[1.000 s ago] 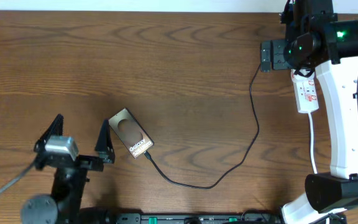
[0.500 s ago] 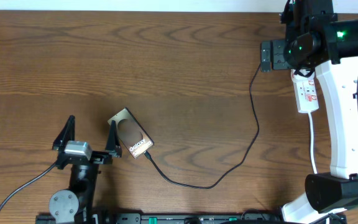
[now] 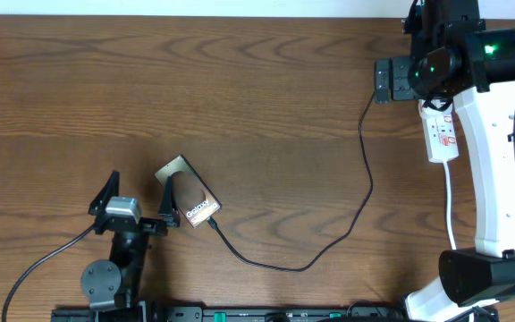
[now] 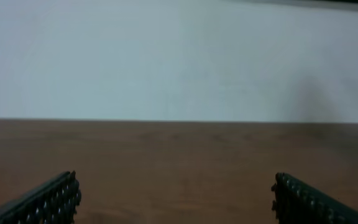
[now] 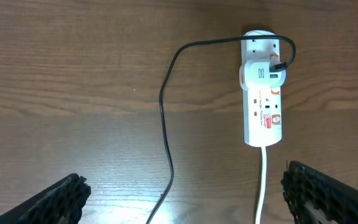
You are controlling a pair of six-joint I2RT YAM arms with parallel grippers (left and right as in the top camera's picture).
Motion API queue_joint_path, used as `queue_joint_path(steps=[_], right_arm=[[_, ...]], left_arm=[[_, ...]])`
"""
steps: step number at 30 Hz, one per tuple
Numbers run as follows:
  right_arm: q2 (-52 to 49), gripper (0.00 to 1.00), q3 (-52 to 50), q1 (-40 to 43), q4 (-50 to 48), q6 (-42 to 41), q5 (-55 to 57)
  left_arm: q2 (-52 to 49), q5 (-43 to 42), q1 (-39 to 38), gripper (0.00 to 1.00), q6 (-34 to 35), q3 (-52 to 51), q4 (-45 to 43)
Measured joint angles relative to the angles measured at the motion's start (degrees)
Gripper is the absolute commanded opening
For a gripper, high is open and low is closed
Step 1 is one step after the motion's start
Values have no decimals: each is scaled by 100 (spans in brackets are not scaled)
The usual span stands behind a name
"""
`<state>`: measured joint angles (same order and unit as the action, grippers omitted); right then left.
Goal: Plug charger to phone and switch on socket
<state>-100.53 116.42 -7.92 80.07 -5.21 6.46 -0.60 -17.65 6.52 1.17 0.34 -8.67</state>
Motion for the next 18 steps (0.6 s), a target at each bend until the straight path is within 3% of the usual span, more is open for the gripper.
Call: queue_joint_path(steps=[8,18], right_arm=[[0,99,0,0,-2,0,0],[0,99,0,0,0,0,0]], left_arm=[[0,11,0,98,-15,20,807],[2,57,0,98,-15,44,857]])
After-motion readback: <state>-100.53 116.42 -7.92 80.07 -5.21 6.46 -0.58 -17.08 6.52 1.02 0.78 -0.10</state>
